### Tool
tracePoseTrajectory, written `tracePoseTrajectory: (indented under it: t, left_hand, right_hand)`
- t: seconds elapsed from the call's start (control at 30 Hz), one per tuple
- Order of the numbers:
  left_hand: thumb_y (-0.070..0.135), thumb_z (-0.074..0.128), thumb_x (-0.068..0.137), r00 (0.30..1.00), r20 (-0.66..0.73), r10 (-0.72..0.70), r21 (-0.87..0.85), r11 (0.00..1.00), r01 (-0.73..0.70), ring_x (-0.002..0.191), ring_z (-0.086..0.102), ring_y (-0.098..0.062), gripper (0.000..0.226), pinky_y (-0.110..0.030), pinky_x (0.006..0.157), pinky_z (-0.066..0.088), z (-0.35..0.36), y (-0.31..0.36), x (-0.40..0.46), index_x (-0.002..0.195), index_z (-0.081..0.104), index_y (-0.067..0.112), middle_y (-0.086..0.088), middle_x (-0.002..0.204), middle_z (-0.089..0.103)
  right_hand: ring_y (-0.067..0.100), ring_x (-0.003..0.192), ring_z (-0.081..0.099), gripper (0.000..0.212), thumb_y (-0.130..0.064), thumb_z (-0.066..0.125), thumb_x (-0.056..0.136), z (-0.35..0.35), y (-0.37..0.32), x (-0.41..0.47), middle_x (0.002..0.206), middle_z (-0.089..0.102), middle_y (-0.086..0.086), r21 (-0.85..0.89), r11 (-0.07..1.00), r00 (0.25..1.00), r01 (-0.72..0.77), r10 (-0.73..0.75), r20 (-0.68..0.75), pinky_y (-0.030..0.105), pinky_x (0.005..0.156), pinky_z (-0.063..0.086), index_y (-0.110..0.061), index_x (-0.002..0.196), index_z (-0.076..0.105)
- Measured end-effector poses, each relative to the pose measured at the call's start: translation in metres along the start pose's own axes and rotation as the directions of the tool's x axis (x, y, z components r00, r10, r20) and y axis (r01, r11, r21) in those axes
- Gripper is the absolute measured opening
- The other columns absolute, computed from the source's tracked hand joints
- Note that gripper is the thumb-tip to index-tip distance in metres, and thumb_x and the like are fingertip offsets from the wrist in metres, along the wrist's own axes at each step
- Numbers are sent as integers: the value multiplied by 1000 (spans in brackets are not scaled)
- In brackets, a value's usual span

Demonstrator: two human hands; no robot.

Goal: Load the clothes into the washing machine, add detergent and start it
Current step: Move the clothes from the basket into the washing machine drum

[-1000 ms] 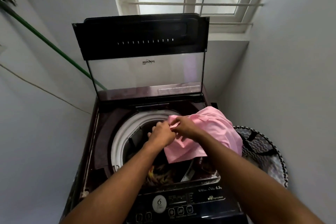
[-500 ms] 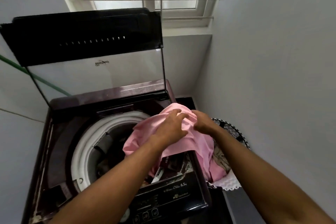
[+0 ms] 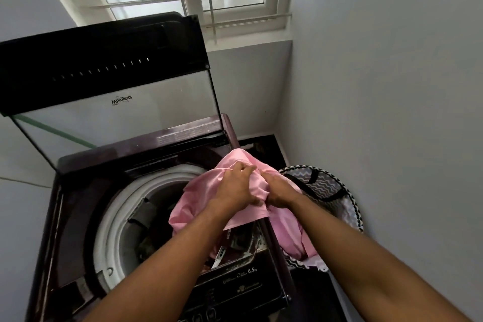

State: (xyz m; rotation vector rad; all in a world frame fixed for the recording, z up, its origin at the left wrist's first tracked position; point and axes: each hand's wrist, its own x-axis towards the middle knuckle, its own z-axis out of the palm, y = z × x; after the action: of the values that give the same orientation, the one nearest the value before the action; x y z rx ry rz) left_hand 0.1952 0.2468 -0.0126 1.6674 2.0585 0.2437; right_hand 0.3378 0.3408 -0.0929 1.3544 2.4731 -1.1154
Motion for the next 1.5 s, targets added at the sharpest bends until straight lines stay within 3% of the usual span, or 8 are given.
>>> tracePoseTrajectory:
  t: [0.13, 0.37, 0.47, 0.8, 0.93, 1.1, 1.3, 1.5]
  left_hand:
    - [52, 88, 59, 1000, -15, -24, -1, 1000, 24, 127, 42, -31, 104, -42, 108, 38, 2, 2, -3, 147, 37, 32, 1, 144, 39]
    - [48, 85, 66, 1000, -2, -22, -12, 1000, 22, 126, 41, -35, 115, -43, 108, 36, 0, 4, -5, 156, 15, 36, -1, 147, 34]
    - [44, 79, 72, 1000, 3, -25, -45, 999, 25, 126, 41, -37, 106, -45, 108, 36, -4, 3, -8, 155, 14, 35, -3, 148, 33]
    - [23, 73, 70, 991, -90, -102, -432, 900, 53, 102, 64, -19, 53, -27, 81, 49, -54, -14, -28, 121, 62, 30, 1, 112, 70]
    - [30, 74, 72, 972, -159, -175, -471, 878, 81, 87, 64, -25, 33, -28, 66, 43, -81, -27, -38, 102, 63, 21, -5, 95, 69]
    - [30, 74, 72, 948, -241, -207, -528, 848, 50, 79, 61, -19, 30, -28, 63, 41, -99, -40, -51, 97, 58, 25, 1, 89, 67]
    - [29, 75, 71, 879, -371, -299, -572, 820, 37, 75, 63, -22, 26, -33, 63, 47, -102, -71, -68, 93, 63, 21, -1, 82, 67]
    - [35, 72, 72, 875, -273, -400, -500, 836, 227, 80, 63, -30, 30, -37, 65, 50, -77, -115, -88, 97, 58, 25, -4, 87, 69]
  right_hand:
    - [27, 97, 66, 22, -23, 63, 85, -6, -13, -7, 105, 73, 9, 55, 998, 996, 33, -28, -88, 26, 71, 42, -15, 104, 72]
    - [36, 70, 54, 44, -37, 29, 68, -26, -14, -22, 84, 63, 30, 9, 998, 991, 54, -53, -126, 31, 61, 28, -1, 67, 55]
    - [26, 65, 39, 16, -27, 34, 57, -45, -40, -29, 58, 49, 14, 65, 996, 982, -61, 71, -174, 30, 53, 26, -14, 50, 38]
    - [30, 67, 54, 48, -26, 41, 60, -66, -130, -23, 75, 66, 25, -66, 988, 949, 137, -150, -276, 36, 64, 43, 8, 74, 72]
    - [36, 66, 68, 46, -26, 38, 60, -69, -153, -2, 76, 73, 18, -101, 986, 991, 132, -133, -6, 38, 62, 55, -1, 69, 76]
    - [32, 56, 65, 30, -16, 46, 51, -70, -187, 6, 65, 71, 14, -302, 928, 969, 216, -242, -50, 31, 54, 53, -2, 59, 73]
    - [26, 61, 58, 16, -4, 49, 70, -59, -241, -7, 65, 60, 11, 179, 930, 913, 322, -255, -317, 31, 62, 51, -6, 70, 65]
    - [30, 69, 58, 15, -15, 56, 75, -21, -260, 0, 73, 66, 14, -108, 970, 975, 220, -222, -11, 28, 55, 35, -9, 64, 64]
